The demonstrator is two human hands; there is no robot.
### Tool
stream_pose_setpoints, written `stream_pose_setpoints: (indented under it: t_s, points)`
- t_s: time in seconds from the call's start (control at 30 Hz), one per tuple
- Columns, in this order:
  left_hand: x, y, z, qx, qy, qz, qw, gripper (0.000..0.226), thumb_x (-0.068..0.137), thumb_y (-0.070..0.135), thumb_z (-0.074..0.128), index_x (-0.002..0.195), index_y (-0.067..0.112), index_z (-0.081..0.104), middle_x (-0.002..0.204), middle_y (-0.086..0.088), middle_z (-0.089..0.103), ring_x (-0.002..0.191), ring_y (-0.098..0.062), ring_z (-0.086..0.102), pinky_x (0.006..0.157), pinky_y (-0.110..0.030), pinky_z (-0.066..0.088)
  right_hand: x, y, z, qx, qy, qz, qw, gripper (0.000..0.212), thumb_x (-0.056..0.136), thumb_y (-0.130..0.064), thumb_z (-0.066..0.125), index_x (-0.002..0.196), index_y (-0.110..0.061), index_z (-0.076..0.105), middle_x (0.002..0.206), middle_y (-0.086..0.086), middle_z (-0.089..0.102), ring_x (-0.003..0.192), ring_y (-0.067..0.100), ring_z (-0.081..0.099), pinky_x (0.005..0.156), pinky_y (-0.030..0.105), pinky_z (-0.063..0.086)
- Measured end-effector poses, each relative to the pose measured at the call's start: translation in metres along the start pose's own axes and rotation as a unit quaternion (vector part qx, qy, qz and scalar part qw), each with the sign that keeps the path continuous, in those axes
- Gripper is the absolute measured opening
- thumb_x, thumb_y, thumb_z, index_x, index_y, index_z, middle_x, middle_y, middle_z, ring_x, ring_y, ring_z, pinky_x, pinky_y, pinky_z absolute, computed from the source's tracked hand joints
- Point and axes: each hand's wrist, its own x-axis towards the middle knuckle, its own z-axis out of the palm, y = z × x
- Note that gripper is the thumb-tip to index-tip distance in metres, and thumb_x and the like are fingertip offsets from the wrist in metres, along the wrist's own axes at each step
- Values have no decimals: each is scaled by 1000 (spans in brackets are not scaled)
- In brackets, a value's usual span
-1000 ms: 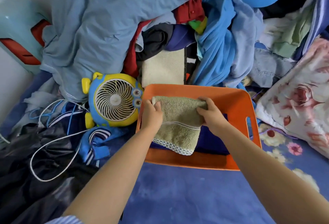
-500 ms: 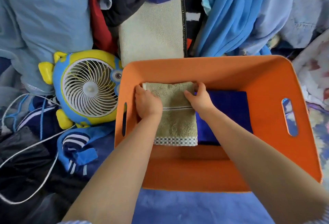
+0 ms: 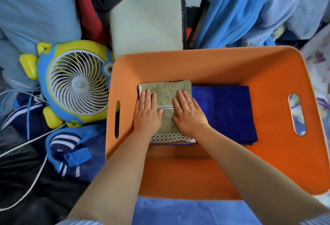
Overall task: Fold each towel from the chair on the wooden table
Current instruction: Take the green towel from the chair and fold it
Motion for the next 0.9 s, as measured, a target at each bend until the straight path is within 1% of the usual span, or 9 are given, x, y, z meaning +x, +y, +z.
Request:
stream_pose_setpoints:
  t_s: [0.23,0.3,0.37,0.47,0.53,0.6,0.63,0.77,0.9]
  points:
    - [-1,11,-28,44,-111,-29,992,62,99,29,26,147,11,-10,155,-7,-18,144,-22,-15,118,-34,0,-11,-2,-14,-1,-81,10,997,61,98,-38,22,145,-14,-9,153,5,-23,142,21,-19,117,37,4]
    - [-8,17,-48,69,-143,-33,987,64,96,19,33,147,12,-5,156,-8,-14,145,-23,-9,118,-37,5,-25,-4,-21,6,-114,16,993,61,98,-36,24,146,-15,-8,153,4,-23,143,21,-16,117,37,7]
    - [-17,25,-70,95,-152,-28,983,62,91,12,37,147,11,9,157,-9,-3,145,-25,1,116,-40,13,-40,-4,-35,17,-119,24,992,60,98,-28,30,146,-16,-3,155,4,-16,144,21,-9,117,38,10]
    - [-32,38,-110,150,-149,-2,977,50,88,9,37,138,9,35,150,-11,22,137,-27,23,109,-42,30,-62,-1,-69,-12,-72,48,996,59,93,-12,37,146,-14,10,156,6,-2,144,27,0,114,42,17]
    - [-45,50,-138,180,-127,13,975,43,88,9,37,130,9,45,138,-11,38,127,-27,36,100,-43,37,-77,2,-100,-30,-37,59,997,51,90,-9,41,139,-10,27,151,12,18,140,31,18,106,41,29]
    - [-65,62,-171,188,-114,14,975,40,88,5,39,126,9,48,131,-11,44,122,-28,41,93,-40,40,-98,3,-137,-39,24,52,998,35,88,-8,43,123,-8,48,131,13,45,121,31,43,90,37,39]
    - [-73,68,-187,186,-106,7,977,39,88,5,40,125,8,50,129,-11,47,120,-28,43,90,-38,40,-107,3,-155,-28,58,48,997,29,88,-7,44,115,-8,54,121,11,53,112,30,49,83,36,41]
    - [-138,95,-265,198,-40,-4,979,34,92,11,39,123,8,54,128,-11,51,118,-28,48,87,-35,44,-176,1,-234,-25,175,31,984,22,86,-6,43,103,-8,57,107,9,57,98,28,53,65,31,33]
    - [-199,119,-316,189,25,-18,982,34,95,17,37,125,10,51,131,-12,50,120,-29,47,92,-37,42,-239,0,-279,-36,264,34,963,21,87,-6,41,102,-5,57,106,10,56,97,30,54,62,32,33]
